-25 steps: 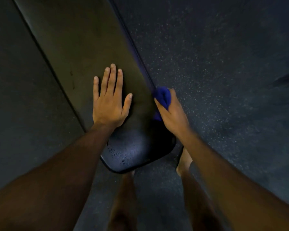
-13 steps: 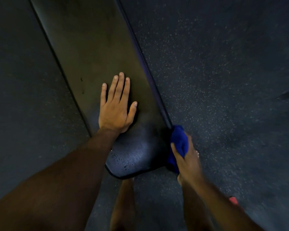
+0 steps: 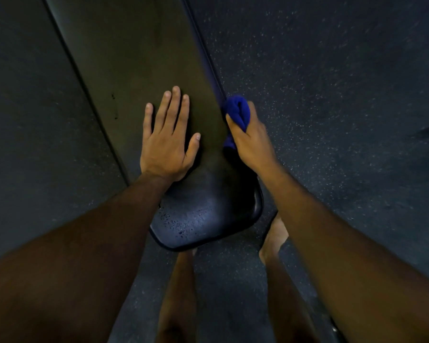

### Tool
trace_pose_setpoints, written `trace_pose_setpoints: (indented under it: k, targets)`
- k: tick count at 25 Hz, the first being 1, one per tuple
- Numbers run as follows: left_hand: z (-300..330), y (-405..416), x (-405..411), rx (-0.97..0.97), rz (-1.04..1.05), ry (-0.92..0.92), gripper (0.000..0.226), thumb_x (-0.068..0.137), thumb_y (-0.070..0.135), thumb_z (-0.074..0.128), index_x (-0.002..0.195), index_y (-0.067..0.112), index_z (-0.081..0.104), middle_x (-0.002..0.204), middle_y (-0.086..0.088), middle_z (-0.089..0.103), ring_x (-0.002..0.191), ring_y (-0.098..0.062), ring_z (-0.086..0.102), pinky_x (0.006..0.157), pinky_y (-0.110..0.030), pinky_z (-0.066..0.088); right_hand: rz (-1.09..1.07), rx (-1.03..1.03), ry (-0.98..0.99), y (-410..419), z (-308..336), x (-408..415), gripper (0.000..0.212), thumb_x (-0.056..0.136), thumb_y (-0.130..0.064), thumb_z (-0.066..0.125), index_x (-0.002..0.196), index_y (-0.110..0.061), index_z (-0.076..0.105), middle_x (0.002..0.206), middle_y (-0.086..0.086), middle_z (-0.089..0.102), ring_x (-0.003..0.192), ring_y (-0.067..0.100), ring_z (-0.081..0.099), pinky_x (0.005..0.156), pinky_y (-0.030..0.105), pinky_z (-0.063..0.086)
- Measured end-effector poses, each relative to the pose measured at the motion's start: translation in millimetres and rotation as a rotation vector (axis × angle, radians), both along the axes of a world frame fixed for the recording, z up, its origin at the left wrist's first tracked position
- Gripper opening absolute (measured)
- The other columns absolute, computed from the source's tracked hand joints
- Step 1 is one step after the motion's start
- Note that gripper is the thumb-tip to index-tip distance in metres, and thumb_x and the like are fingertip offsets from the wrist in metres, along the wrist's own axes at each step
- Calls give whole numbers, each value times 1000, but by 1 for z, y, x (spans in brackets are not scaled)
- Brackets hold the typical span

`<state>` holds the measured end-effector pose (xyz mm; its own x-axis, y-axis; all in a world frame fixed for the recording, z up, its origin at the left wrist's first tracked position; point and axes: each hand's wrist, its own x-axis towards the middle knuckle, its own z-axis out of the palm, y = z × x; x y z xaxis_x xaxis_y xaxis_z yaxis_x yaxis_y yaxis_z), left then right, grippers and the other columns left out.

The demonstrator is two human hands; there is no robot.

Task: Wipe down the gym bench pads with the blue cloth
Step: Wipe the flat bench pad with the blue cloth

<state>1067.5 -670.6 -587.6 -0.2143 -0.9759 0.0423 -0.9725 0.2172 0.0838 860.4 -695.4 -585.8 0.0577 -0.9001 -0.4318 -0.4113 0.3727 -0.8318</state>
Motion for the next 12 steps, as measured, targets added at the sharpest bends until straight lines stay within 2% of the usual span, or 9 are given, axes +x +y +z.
trace_pose_setpoints:
  k: [2, 6, 7, 9, 10, 12]
  targets:
    - [1, 0, -1, -2, 5, -1, 70, 105, 49, 31, 162, 10, 21, 170, -12, 17, 158, -23, 12, 127, -53, 9, -14, -16, -17, 0, -2, 0, 27, 91, -57, 50, 111, -40, 47, 103, -14, 62, 93, 4, 61, 78, 26, 47]
    - [6, 0, -2, 23, 10, 29, 70, 105, 49, 31, 163, 10, 21, 171, -12, 16, 159, -23, 11, 127, -54, 10, -87, 14, -4, 88, 6, -31, 26, 89, -63, 54, 114, -54, 50, 110, -25, 64, 102, -10, 59, 83, 10, 43]
    - [5, 0, -1, 23, 16, 26, 70, 105, 49, 30, 163, 10, 20, 171, -12, 16, 159, -23, 11, 127, -54, 10, -96, 36, 40, 116, 9, -38, 30, 88, -66, 52, 116, -55, 50, 113, -27, 64, 106, -10, 59, 87, 10, 43]
    - [2, 3, 0, 14, 13, 27, 70, 106, 50, 27, 163, 11, 20, 171, -11, 16, 159, -22, 10, 127, -53, 9, -114, 46, 120, 149, 13, -43, 37, 89, -66, 50, 120, -47, 52, 117, -19, 64, 111, -1, 60, 96, 23, 46]
    - [2, 3, -1, 9, 10, 25, 69, 106, 50, 26, 163, 11, 20, 171, -10, 16, 159, -22, 10, 127, -53, 9, -121, 59, 104, 146, 14, -39, 35, 90, -63, 48, 119, -43, 51, 114, -17, 64, 108, 2, 60, 93, 28, 48]
    - [5, -1, -3, 6, 14, 19, 69, 106, 50, 27, 163, 11, 21, 171, -10, 16, 159, -22, 10, 127, -53, 9, -141, 67, 99, 103, 12, -22, 29, 91, -56, 44, 114, -38, 48, 105, -13, 60, 96, 9, 60, 76, 29, 43]
